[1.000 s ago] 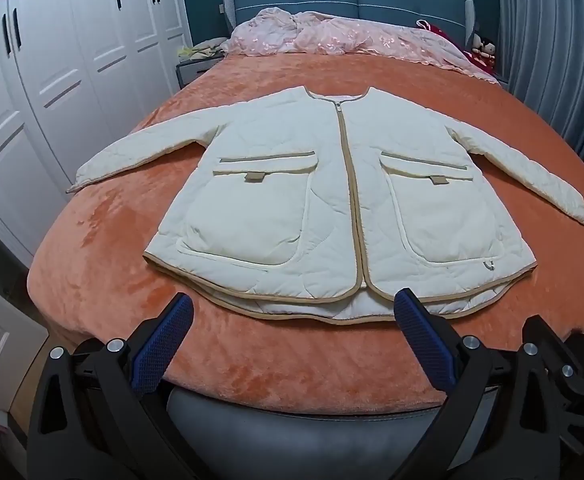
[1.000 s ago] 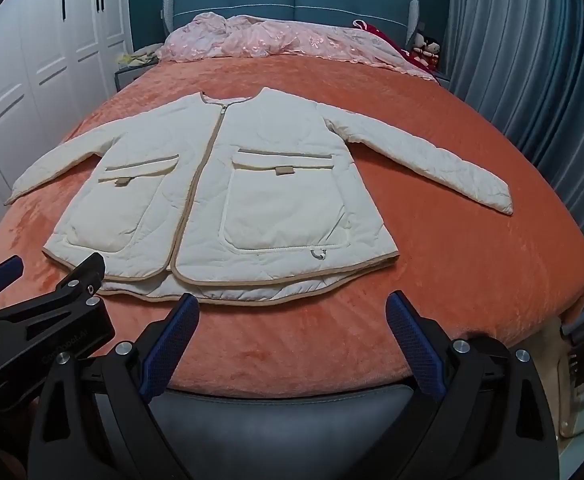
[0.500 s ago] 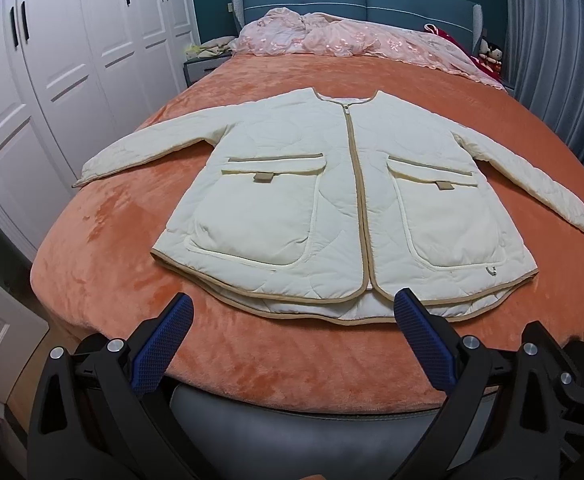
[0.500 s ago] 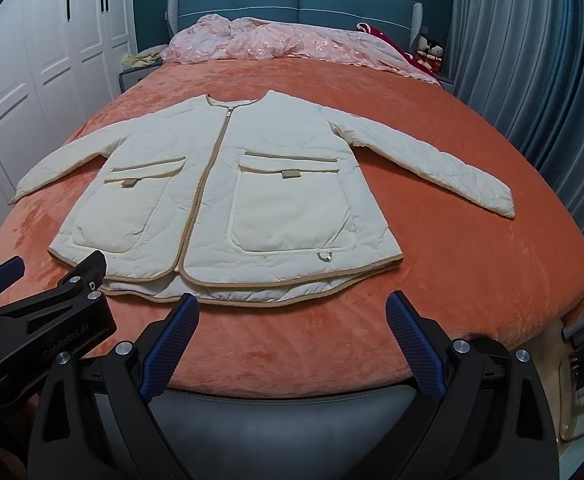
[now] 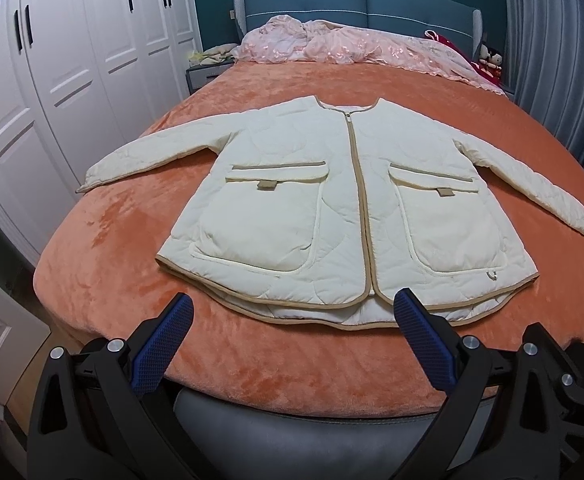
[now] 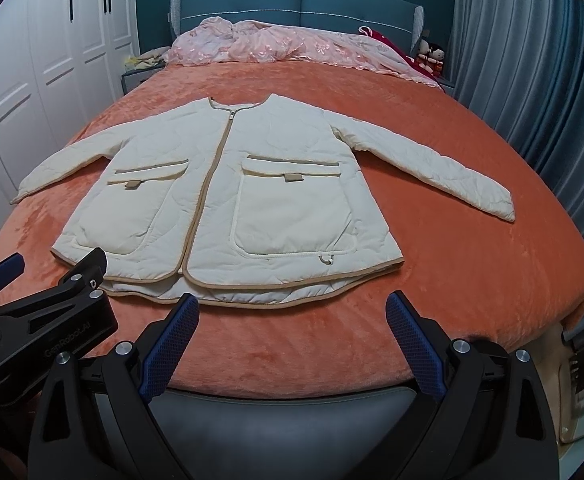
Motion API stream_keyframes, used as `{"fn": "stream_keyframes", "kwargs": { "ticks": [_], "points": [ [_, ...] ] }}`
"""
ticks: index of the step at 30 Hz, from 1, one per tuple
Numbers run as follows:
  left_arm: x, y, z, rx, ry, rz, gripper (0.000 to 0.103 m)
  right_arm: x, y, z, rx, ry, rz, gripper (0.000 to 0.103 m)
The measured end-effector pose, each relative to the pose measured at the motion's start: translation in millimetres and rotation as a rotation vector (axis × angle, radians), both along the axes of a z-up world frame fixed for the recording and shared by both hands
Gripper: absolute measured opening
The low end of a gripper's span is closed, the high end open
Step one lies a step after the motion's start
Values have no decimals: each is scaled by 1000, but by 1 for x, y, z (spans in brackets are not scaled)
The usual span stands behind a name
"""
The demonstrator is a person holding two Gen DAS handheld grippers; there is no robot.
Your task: Fold large clothes
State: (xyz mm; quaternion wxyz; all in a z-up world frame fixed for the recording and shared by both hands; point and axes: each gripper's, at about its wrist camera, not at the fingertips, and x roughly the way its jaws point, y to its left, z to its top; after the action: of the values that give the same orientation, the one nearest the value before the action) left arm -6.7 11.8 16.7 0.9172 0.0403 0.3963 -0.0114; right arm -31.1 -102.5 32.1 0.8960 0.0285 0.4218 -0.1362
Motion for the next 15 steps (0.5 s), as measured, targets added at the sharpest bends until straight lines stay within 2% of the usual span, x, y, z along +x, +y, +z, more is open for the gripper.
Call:
{"fn": "stream_keyframes", "kwargs": {
  "ticks": [8, 15],
  "points": [
    [-2, 2, 2, -2, -35, 11, 97, -2, 1, 3, -9, -6, 1, 93],
    [2, 5, -2, -28, 31, 18, 98, -2, 2, 3, -11, -7, 1, 93]
  ]
}}
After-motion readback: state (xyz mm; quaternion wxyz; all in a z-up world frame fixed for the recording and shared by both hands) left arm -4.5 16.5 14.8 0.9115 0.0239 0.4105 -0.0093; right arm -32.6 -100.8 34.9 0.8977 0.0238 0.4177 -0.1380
